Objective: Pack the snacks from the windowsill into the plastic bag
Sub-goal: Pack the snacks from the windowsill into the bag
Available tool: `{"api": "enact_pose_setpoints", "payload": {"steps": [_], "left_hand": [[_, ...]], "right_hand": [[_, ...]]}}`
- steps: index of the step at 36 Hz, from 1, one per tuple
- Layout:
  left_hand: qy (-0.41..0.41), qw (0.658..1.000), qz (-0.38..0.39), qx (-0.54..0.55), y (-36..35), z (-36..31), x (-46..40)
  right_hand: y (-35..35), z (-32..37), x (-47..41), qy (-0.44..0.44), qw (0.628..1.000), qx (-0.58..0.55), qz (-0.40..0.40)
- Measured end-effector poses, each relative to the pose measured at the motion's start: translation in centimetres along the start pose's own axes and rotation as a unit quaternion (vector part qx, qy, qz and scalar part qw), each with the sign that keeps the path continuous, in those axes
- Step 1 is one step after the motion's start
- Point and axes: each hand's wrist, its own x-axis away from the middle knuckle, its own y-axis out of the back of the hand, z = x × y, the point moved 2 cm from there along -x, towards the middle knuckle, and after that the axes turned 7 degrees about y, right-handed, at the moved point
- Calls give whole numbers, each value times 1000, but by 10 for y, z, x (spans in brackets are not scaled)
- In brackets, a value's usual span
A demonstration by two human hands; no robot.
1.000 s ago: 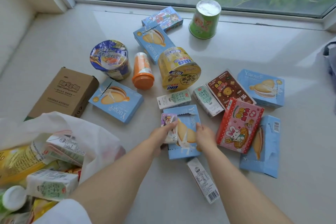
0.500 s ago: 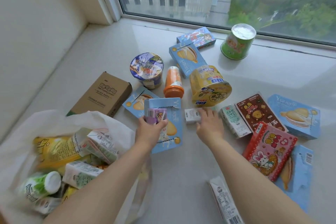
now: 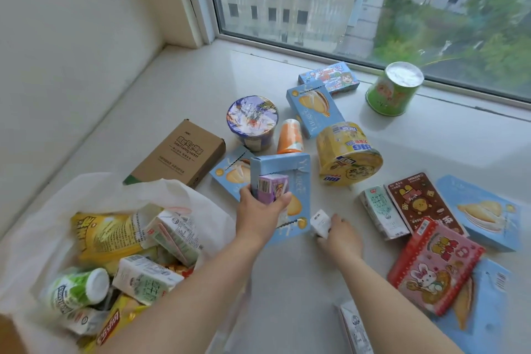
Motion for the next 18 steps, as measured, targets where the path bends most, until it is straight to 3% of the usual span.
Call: {"api": "enact_pose_setpoints", "payload": {"steps": [3, 8, 14, 18], "left_hand": [[-20, 1000, -3, 12, 7, -6, 9], [-64, 996, -29, 52, 38, -16, 25], [-122, 981, -82, 124, 106, -15, 40], [-169, 971, -118, 123, 156, 0, 44]], "right_hand": [[3, 16, 20, -67, 976, -206, -24], [14, 48, 48, -118, 856, -501, -38], [34, 90, 85, -29, 796, -602, -59], [39, 133, 111, 36, 785, -618, -26]]}}
